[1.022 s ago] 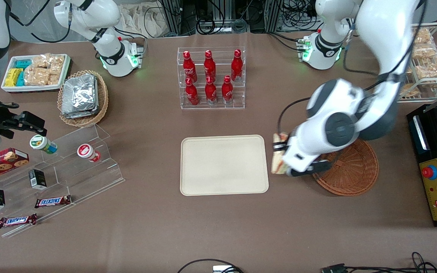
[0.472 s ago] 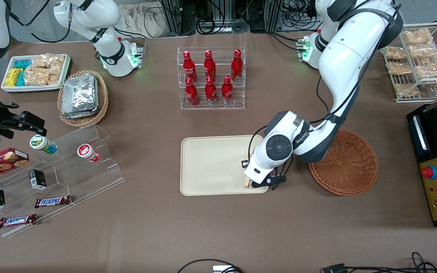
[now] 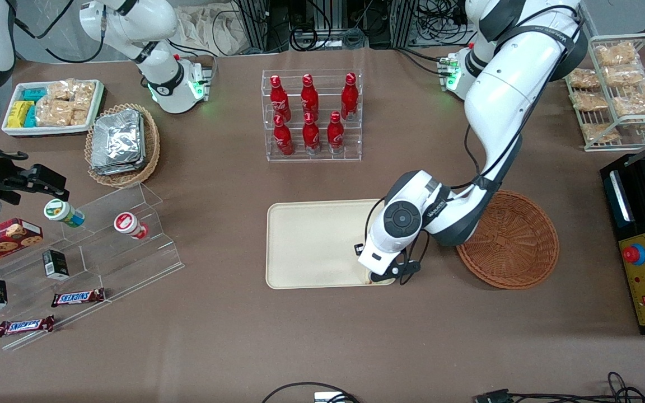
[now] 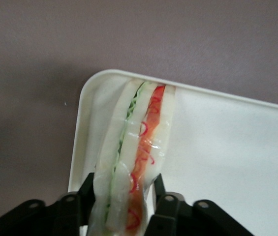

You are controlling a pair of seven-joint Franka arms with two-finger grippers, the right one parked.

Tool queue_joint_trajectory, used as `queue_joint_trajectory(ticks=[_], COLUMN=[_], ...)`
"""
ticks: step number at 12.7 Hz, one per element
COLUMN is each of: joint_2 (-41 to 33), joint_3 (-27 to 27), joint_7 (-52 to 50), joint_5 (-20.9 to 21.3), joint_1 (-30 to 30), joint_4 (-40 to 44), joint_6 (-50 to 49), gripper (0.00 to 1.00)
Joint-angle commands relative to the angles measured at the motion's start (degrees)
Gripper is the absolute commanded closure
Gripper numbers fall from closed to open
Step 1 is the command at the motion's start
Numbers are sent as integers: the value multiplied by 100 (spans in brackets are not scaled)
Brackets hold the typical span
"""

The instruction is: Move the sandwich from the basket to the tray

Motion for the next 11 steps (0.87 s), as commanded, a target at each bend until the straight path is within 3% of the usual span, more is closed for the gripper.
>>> queue_joint_trajectory(ticks=[1,3,6,8,11], joint_2=[-611,-1225,-2148,-2816,-3958], joint_3=[21,73,617,1064,2110], joint_7=[-110,-119,13,755,2644], joint_5=[130,139,-28,-430,-1388], joint_1=[5,23,40,40,14], joint_4=[36,-42,-672,-1279,-2009], joint_6=[-639,-1559,-1644,-1582,-1687], gripper=[0,0,0,0,0])
